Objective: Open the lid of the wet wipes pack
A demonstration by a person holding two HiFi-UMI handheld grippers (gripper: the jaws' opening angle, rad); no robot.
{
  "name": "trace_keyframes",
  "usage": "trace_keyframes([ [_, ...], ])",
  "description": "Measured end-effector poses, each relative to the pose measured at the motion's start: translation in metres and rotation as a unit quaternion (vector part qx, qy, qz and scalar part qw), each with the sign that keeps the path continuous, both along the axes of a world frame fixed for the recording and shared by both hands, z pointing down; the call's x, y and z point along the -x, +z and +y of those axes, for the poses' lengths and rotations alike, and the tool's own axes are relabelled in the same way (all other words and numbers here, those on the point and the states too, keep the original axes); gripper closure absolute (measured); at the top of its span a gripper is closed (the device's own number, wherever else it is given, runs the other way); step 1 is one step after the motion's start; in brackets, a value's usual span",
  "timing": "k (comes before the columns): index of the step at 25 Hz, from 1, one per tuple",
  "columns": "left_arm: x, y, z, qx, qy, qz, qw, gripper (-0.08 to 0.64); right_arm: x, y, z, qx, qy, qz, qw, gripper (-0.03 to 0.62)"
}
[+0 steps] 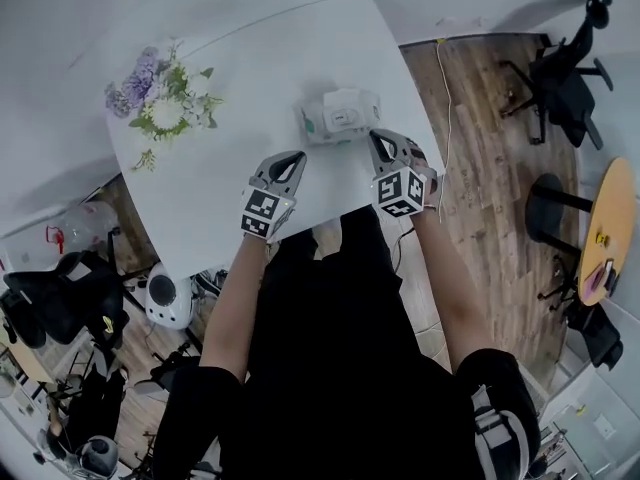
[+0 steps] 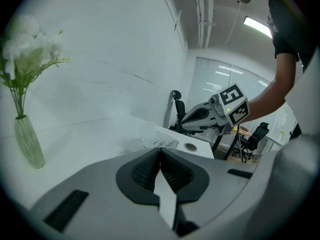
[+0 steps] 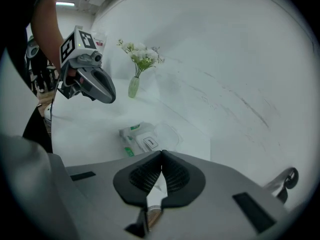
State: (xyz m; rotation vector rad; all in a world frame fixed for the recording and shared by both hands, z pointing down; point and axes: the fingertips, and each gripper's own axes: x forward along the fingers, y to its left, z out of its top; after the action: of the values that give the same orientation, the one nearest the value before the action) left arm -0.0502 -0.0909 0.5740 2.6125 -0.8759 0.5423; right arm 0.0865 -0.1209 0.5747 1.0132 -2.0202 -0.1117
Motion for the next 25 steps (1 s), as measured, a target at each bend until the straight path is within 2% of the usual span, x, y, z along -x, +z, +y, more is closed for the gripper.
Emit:
trace_keyframes([
  [7,0.014,-0.032,0.015,-0.017,0.013,0.018,0.9996,0.537,0.002,-0.019,0.030,-0.013,0.048,-0.021,0.999,0.575],
  [13,0.025,-0.044,0.038,-0.031,0.054,-0.004,0.9980,0.537,0.006,-0.031,0.055,-0.026,0.080,-0.027,0.996,0.577],
  [21,0.043,-0.051,0.067,-0.041,0.074,-0.024,0.9961,0.537,0.009,-0.046,0.084,-0.041,0.102,-0.025,0.994,0.577],
  [25,0.048,-0.059,0.076,-0.049,0.084,-0.021,0.9950,0.537,0.011,-0.050,0.095,-0.045,0.105,-0.029,0.993,0.577],
])
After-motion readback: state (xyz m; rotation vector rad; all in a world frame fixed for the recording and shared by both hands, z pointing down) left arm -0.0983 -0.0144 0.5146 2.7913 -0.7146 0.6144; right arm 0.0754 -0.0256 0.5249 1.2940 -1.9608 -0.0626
